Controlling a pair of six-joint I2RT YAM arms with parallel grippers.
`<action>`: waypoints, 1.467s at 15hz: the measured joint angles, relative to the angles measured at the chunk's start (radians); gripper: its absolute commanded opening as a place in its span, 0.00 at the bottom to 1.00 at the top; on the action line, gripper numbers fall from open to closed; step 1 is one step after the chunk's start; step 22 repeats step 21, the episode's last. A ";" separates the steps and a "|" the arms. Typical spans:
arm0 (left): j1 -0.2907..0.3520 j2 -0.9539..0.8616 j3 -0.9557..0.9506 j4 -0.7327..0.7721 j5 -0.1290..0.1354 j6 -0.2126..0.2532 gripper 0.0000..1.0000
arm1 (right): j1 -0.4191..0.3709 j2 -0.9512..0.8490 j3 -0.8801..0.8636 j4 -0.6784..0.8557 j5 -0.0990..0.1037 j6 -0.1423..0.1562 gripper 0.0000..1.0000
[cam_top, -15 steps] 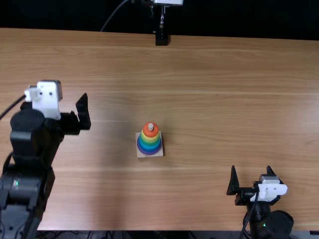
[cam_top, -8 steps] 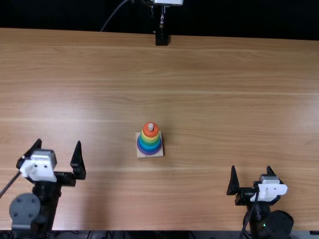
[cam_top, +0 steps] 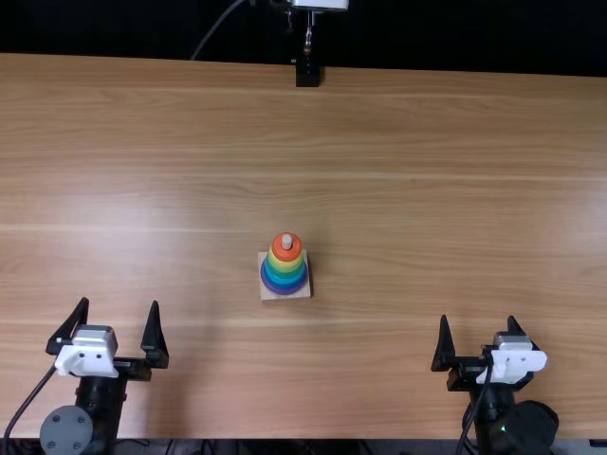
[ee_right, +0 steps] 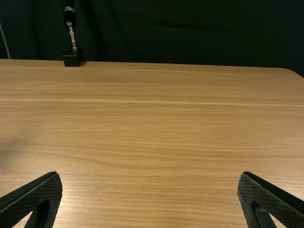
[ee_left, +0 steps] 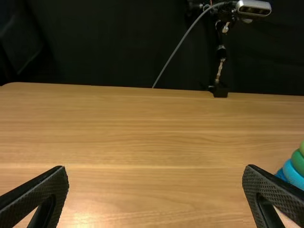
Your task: Build the Hanoi tower: stack the rings onto the peg from bottom to top in this color order: purple, dark blue, light blue, dark green, light green, yellow, orange.
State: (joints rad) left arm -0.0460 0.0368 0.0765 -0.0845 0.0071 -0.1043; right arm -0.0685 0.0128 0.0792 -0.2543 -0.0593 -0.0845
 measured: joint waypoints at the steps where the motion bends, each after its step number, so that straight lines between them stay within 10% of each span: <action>1: 0.000 -0.002 -0.014 -0.003 -0.003 0.000 1.00 | 0.000 0.000 0.000 0.000 0.000 0.000 1.00; 22: 0.000 -0.025 0.029 -0.294 -0.008 0.000 1.00 | 0.000 0.000 0.000 -0.001 0.000 0.000 1.00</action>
